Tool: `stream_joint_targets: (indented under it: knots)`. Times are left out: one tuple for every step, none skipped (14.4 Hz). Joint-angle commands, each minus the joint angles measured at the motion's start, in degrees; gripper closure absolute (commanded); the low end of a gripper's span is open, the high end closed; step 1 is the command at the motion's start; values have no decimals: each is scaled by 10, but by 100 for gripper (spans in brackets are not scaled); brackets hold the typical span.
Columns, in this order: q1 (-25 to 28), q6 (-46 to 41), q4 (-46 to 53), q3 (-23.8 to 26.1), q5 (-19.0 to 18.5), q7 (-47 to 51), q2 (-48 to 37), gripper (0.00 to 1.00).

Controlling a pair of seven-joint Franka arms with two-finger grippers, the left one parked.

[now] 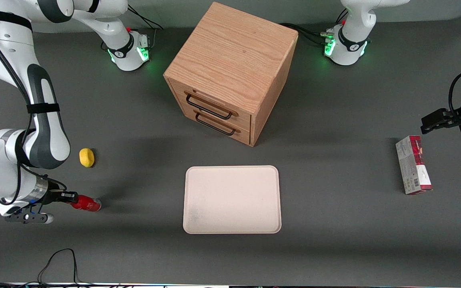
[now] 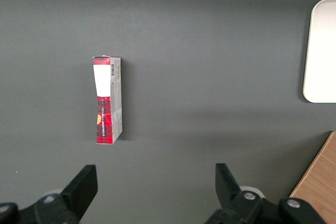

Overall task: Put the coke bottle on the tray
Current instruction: 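Close the right gripper on the bottle and lift it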

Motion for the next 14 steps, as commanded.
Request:
stream_joint_targets:
  knots:
    - [-2,-80,51,30,7,45,-20,100]
    - [3,-132,88,33,6,75,-23,100]
    - [5,-182,125,43,5,93,-28,100]
    - [8,-229,154,58,0,115,-36,100]
    - [8,-266,183,72,-3,145,-41,100]
    - [10,-295,213,90,-10,176,-46,100]
    - [11,-315,245,118,-26,204,-46,100]
    - [11,-324,264,151,-47,229,-46,100]
    - [11,-324,268,178,-64,252,-46,100]
    - [11,-323,269,203,-81,271,-46,100]
    - [11,-320,270,231,-102,285,-46,100]
    - [13,-316,269,259,-122,306,-46,100]
    - [24,-307,264,283,-140,335,-45,100]
    - [34,-276,258,298,-145,379,-40,100]
